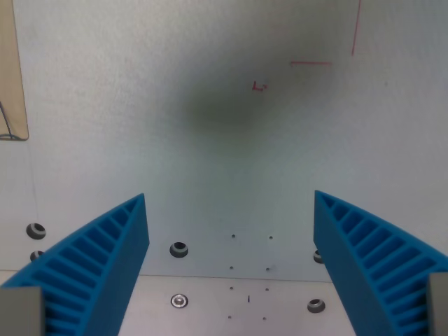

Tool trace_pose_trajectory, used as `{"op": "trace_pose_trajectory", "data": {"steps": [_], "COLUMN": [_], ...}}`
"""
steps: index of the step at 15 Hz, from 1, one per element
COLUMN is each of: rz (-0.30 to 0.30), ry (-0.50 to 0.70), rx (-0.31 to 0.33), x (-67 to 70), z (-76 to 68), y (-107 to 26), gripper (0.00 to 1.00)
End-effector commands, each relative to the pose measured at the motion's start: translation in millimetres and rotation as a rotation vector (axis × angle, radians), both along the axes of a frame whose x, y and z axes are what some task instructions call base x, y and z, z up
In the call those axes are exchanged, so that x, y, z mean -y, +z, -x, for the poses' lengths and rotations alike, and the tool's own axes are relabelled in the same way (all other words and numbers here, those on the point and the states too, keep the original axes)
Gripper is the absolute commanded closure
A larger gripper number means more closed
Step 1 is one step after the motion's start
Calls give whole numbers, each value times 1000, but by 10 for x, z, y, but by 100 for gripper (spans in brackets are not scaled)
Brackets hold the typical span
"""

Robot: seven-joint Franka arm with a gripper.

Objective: Rotate around base positive x

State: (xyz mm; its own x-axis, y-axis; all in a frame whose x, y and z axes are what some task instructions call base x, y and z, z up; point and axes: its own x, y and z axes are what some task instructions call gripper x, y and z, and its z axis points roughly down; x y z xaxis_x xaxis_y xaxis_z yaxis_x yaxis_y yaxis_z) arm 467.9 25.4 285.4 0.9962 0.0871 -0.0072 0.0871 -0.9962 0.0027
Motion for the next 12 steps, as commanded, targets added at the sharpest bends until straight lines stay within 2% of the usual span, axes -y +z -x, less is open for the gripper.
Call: {"op": "trace_pose_trajectory", "data": {"steps": [1,12], "rz": [-12,-140], "ry": [0,0], "rx": [4,3], "x": [0,0], "z": [-1,-1], "y": [16,16], "gripper": [0,0]}}
